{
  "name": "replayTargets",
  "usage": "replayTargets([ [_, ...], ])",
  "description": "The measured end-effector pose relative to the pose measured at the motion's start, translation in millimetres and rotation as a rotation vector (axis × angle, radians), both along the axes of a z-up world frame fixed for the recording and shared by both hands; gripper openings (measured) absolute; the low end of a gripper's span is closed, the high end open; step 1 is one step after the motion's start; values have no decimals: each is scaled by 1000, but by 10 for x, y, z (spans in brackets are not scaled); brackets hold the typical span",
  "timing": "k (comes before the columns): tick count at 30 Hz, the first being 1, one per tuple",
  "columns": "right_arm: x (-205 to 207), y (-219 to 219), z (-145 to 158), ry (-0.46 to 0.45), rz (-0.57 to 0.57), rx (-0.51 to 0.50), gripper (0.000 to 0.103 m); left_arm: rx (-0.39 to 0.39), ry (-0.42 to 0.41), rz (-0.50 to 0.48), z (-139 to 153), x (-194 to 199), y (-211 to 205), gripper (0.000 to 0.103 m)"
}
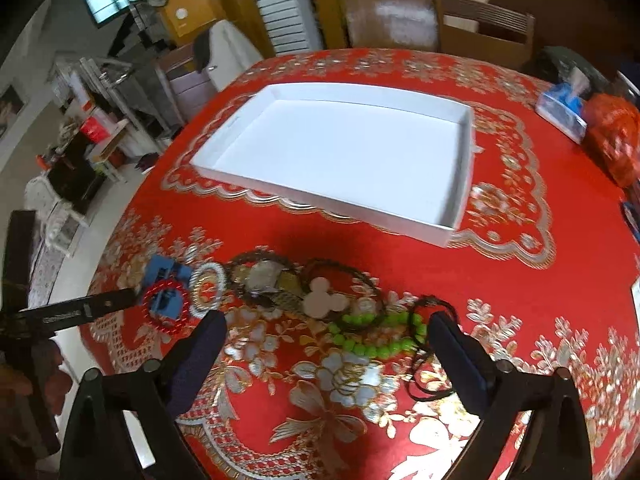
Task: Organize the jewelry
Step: 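Lower the left tool toward the red bead bracelet beside the blue hair clip, then close the left tool on the red bead bracelet while the right tool grasps the grey braided bracelet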
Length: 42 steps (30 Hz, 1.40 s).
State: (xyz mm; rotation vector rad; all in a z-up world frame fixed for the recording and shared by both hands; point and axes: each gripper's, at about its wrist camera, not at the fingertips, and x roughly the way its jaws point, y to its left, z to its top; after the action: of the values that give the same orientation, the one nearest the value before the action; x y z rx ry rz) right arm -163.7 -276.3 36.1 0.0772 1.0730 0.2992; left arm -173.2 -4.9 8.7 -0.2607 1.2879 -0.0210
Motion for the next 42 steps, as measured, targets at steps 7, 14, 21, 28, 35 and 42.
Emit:
replayTargets([
  [7,11,81,-47,19,27,20,97,101,-62,-166,5,64,-301,57],
  [14,33,25,-44,32,1,37,97,142,-66,-296,-78,203,-504,36],
  [21,39,-86,-78,48,-37,43,97,136,-40,-311,-165,314,-493,13],
  [28,14,-246,-133,70,-68,53,97,26,-48,-277,60,280,-319,8],
  [35,-16,-168,-208,95,-26,77,97,-9,-85,-240,273,271,-219,8],
  [42,31,320,-308,114,99,160,67,-36,-122,-180,472,231,-75,8],
])
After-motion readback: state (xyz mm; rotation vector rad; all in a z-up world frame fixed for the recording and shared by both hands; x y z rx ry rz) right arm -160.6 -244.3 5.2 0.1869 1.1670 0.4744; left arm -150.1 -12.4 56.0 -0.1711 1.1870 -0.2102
